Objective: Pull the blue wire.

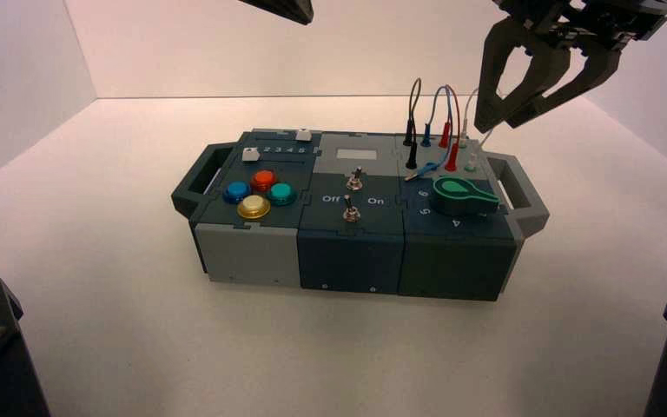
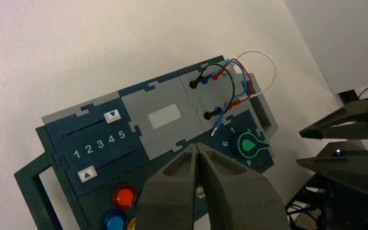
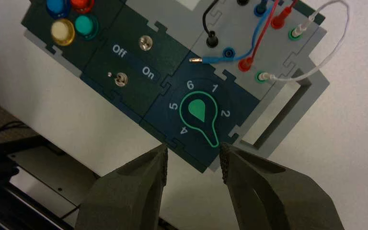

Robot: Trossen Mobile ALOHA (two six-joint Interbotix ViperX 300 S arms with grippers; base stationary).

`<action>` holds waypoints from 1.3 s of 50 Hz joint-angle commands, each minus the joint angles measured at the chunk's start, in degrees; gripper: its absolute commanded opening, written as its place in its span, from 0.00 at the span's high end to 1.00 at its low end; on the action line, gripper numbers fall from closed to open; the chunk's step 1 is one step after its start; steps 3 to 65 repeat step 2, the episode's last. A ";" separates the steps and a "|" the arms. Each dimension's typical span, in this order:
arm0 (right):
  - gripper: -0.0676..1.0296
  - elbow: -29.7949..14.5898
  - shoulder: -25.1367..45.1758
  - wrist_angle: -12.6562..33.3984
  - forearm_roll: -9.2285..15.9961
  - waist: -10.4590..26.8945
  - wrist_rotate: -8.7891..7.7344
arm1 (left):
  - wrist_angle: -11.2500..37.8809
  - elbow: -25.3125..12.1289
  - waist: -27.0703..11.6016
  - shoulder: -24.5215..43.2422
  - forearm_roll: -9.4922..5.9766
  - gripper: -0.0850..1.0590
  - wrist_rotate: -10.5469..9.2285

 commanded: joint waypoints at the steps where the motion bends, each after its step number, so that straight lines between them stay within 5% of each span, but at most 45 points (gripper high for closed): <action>1: 0.42 -0.62 -0.53 -0.18 -0.18 -0.18 -0.35 | -0.35 -1.23 -0.09 -0.44 0.00 0.95 0.09; 65: 0.42 -0.62 -0.44 -0.18 -0.18 -0.18 -0.35 | -0.35 -1.23 -0.09 -0.44 0.00 0.95 0.09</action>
